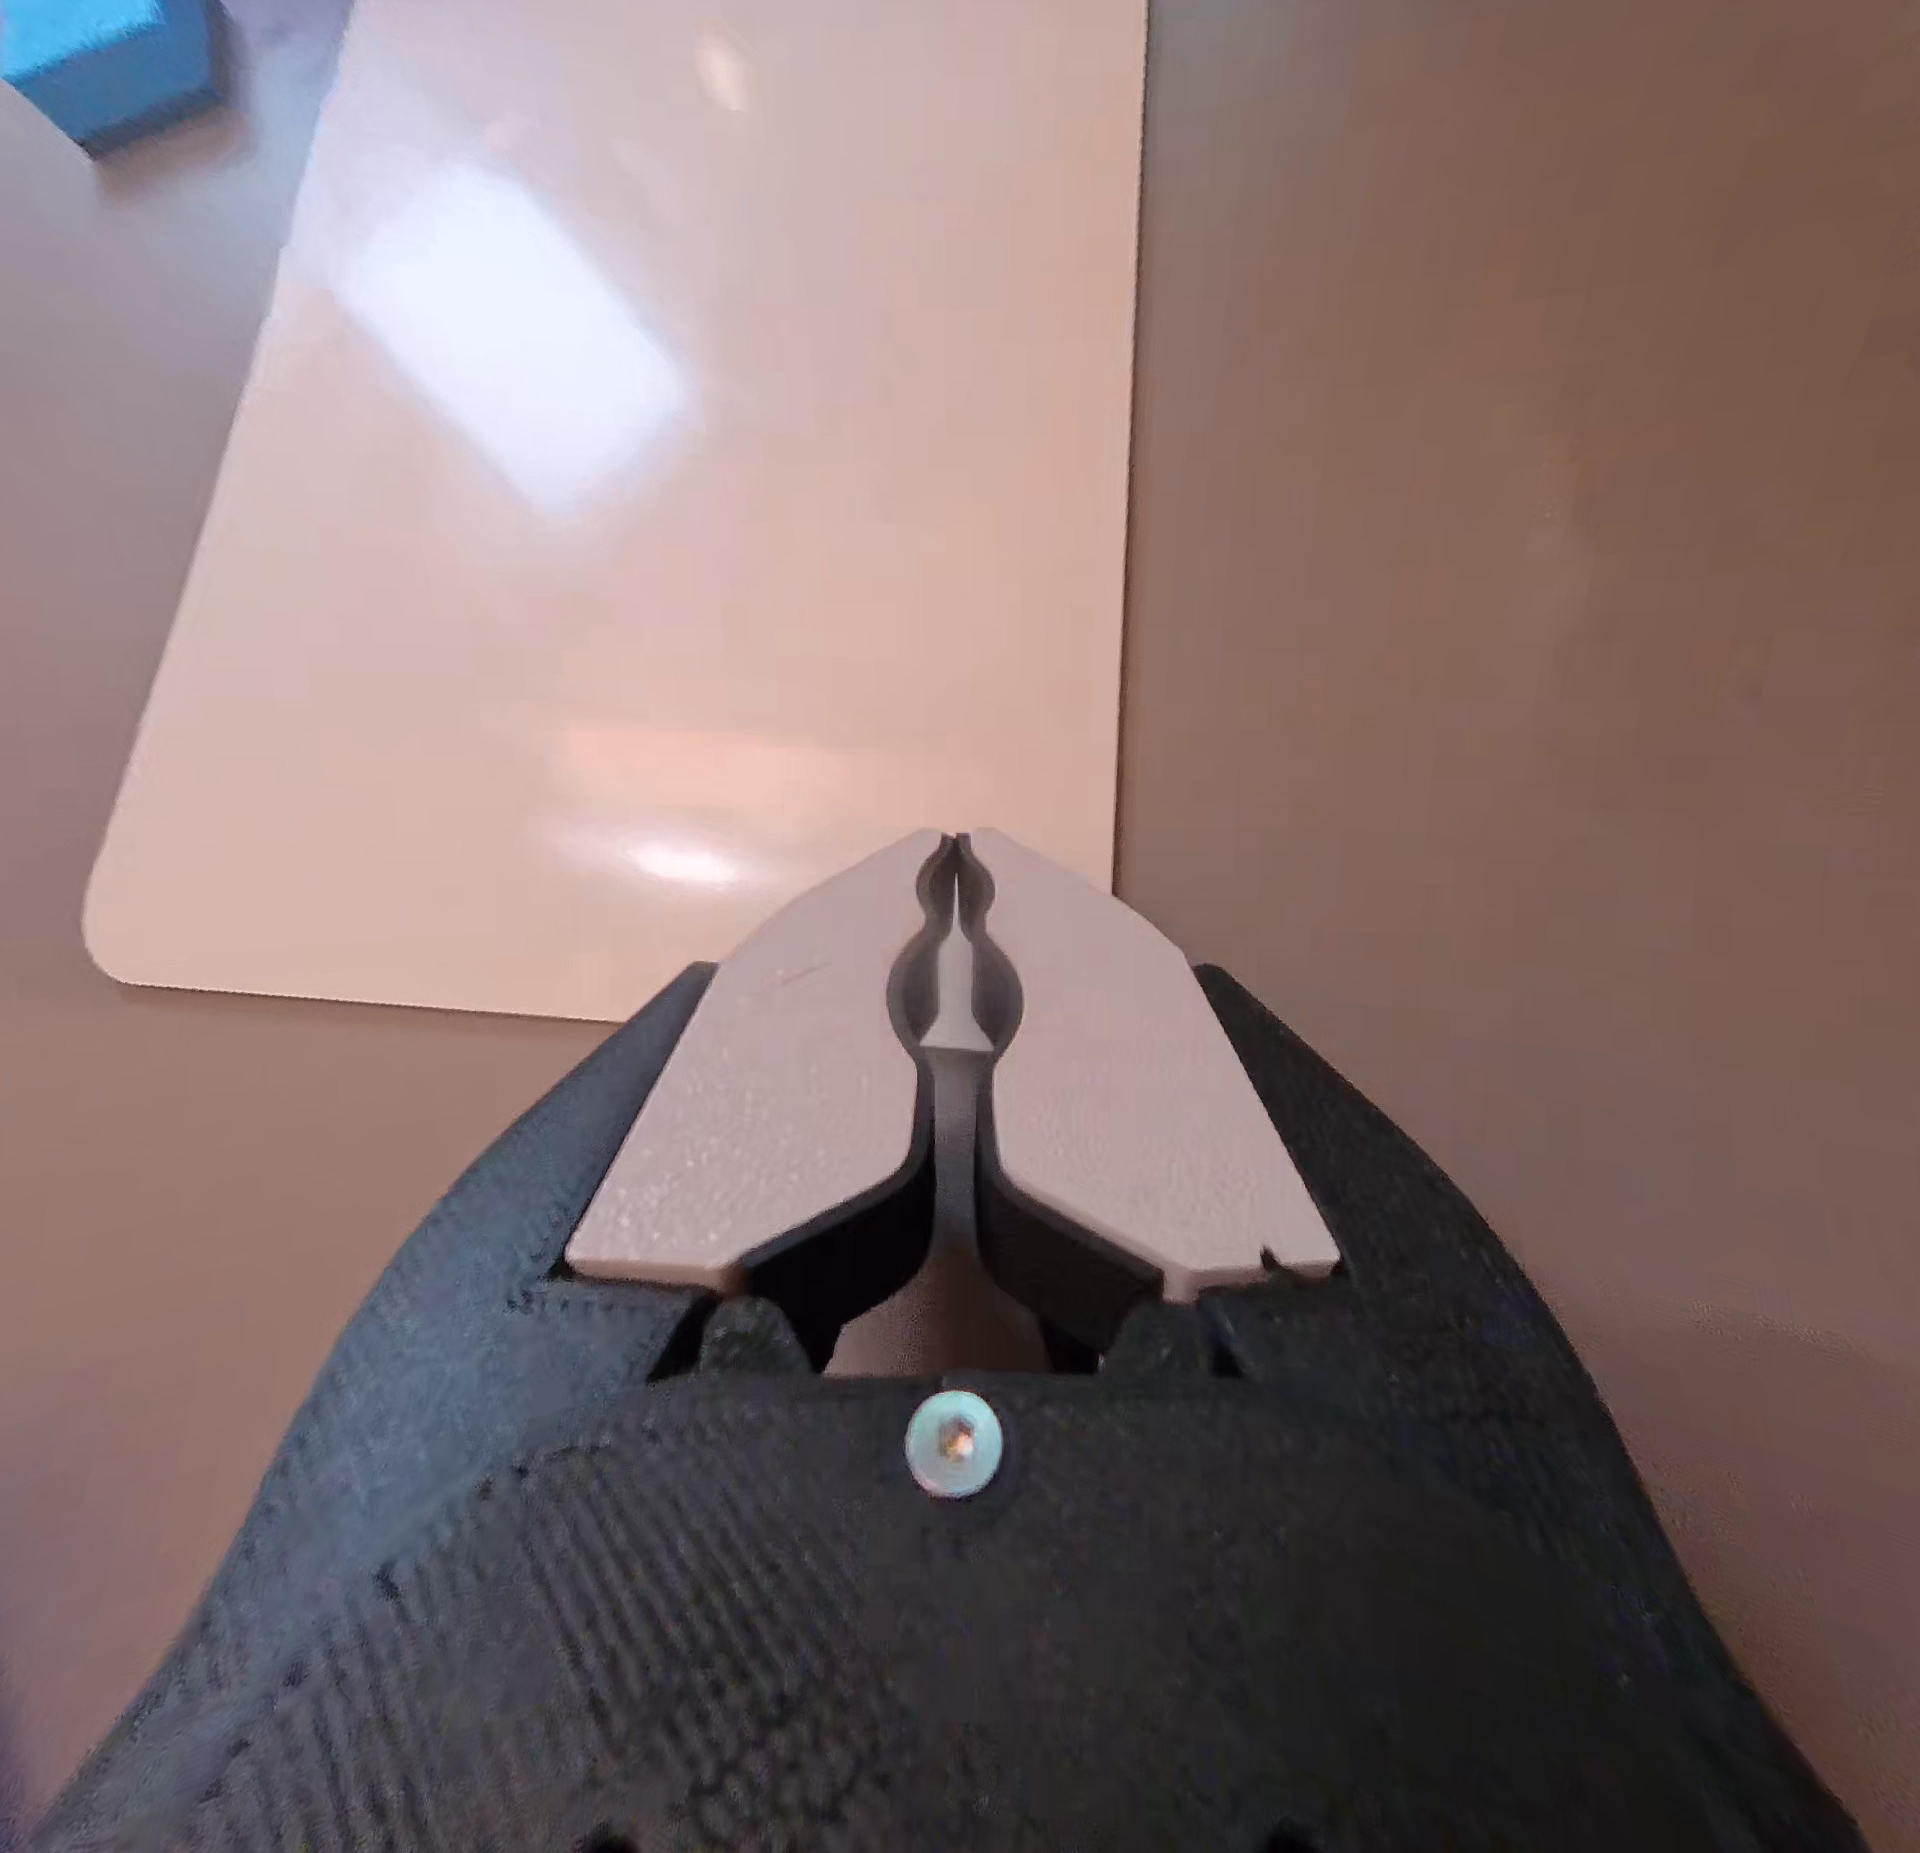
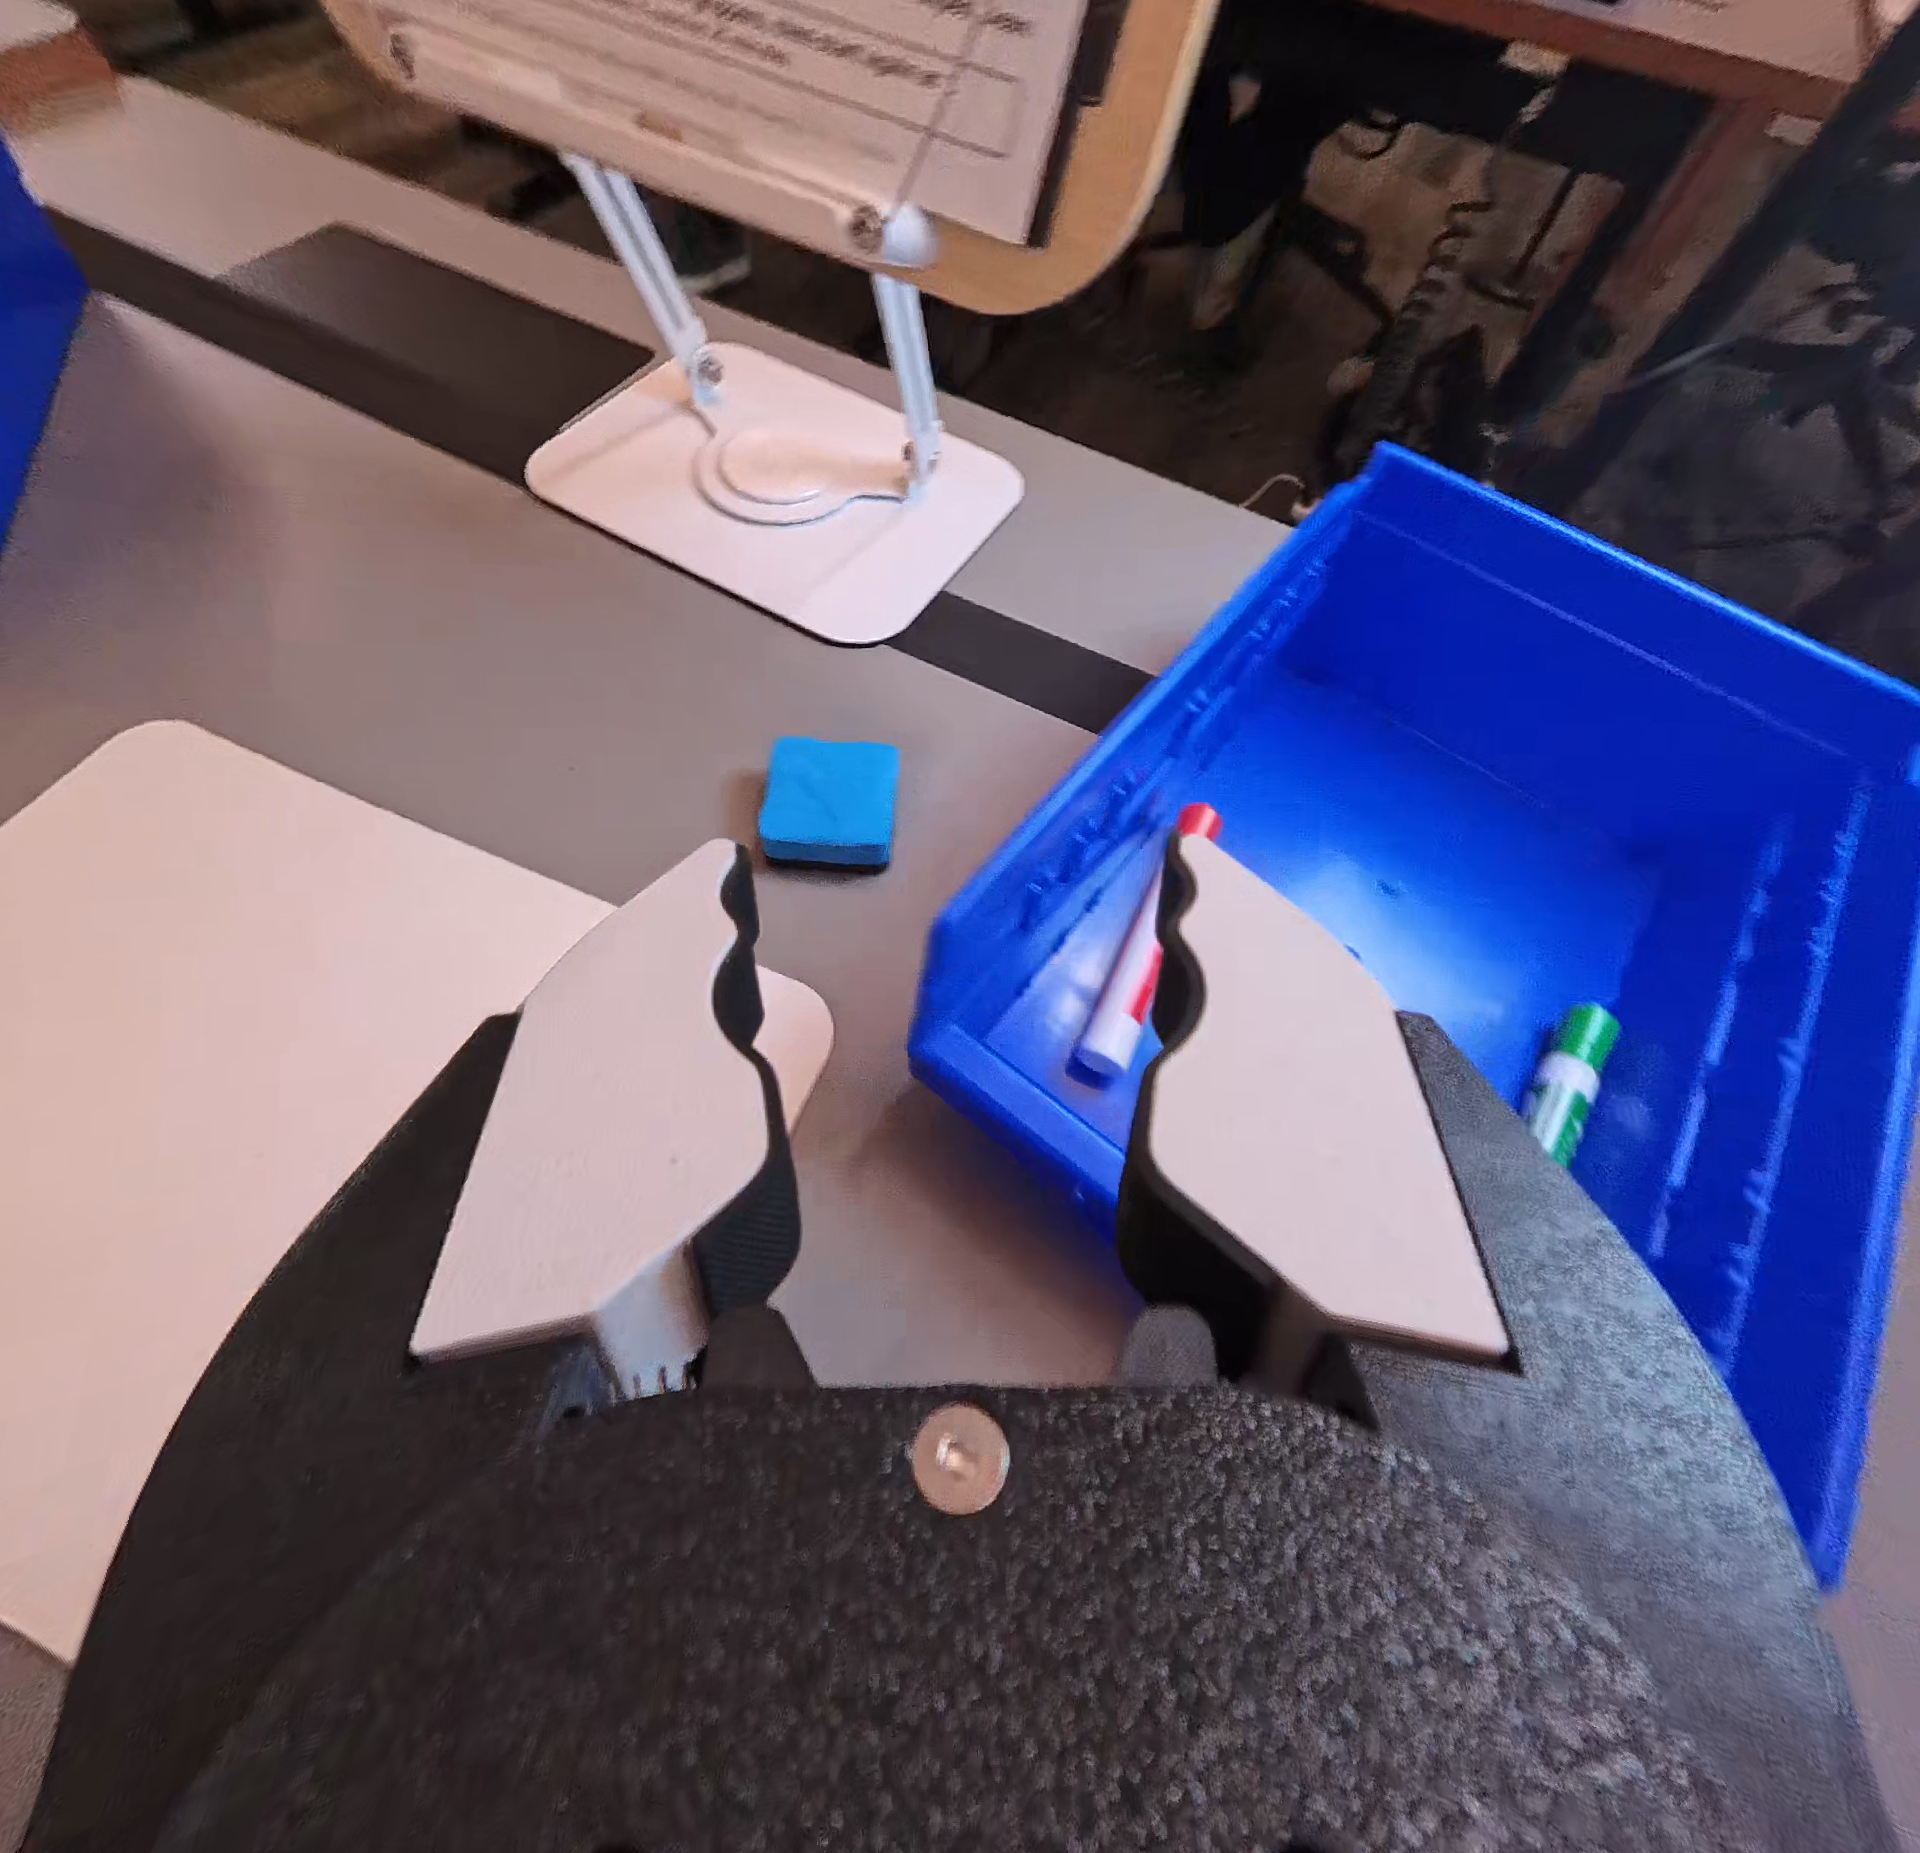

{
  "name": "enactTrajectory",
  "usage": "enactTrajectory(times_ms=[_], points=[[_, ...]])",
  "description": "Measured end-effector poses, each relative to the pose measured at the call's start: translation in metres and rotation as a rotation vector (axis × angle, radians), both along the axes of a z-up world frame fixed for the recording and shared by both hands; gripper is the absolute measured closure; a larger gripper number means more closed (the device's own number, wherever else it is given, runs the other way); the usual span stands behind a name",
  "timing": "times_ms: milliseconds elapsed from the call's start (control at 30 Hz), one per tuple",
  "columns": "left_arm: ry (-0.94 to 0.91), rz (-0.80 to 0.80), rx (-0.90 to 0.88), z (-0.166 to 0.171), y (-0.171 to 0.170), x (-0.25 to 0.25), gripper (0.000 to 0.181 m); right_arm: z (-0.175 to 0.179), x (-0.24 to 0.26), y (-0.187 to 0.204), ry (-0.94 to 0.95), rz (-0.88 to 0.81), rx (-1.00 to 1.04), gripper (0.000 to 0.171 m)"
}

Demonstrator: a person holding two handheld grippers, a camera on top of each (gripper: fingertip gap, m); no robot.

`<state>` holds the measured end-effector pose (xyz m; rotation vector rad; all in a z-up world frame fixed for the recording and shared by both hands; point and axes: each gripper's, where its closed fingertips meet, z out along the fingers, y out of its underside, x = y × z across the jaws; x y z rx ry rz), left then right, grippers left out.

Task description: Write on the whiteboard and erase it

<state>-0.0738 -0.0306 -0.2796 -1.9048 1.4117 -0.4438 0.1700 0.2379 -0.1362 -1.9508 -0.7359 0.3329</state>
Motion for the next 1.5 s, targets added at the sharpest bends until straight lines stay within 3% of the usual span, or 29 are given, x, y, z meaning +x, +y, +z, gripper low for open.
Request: enactTrajectory(times_ms=[367, 400, 600, 800, 933, 1100, 1333, 1367, 1433, 1500], points=[[-0.249, 0.187, 0.046, 0.034, 0.039, -0.010, 0.181, -0.033, 0.055, -0.022, 0.167, -0.075, 0.111, 0.102], [-0.265, 0.210, 0.036, 0.034, 0.043, -0.011, 0.171, -0.035, 0.054, -0.021, 0.194, -0.071, 0.121, 0.102], [-0.295, 0.303, 0.006, 0.033, 0.077, -0.008, 0.145, -0.048, 0.037, -0.026, 0.210, 0.005, 0.105, 0.101], [-0.339, 0.311, -0.009, 0.049, 0.131, 0.023, 0.143, -0.057, 0.000, -0.048, 0.188, 0.120, 0.075, 0.102], [-0.328, 0.308, 0.040, 0.054, 0.149, 0.036, 0.144, -0.063, -0.057, -0.060, 0.182, 0.208, -0.017, 0.103], [-0.337, 0.313, 0.025, 0.039, 0.144, 0.029, 0.147, -0.092, -0.108, -0.015, 0.083, 0.109, -0.128, 0.092], [-0.365, 0.277, 0.007, 0.036, 0.131, 0.016, 0.148, -0.137, -0.102, 0.058, -0.107, -0.170, -0.220, 0.083], [-0.386, 0.272, 0.004, 0.040, 0.129, 0.016, 0.148, -0.145, -0.102, 0.062, -0.125, -0.184, -0.255, 0.086], [-0.410, 0.249, 0.000, 0.047, 0.123, 0.022, 0.149, -0.157, -0.102, 0.065, -0.163, -0.178, -0.308, 0.113], [-0.390, 0.228, 0.020, 0.046, 0.119, 0.025, 0.149, -0.148, -0.107, 0.059, -0.175, -0.129, -0.307, 0.114]])
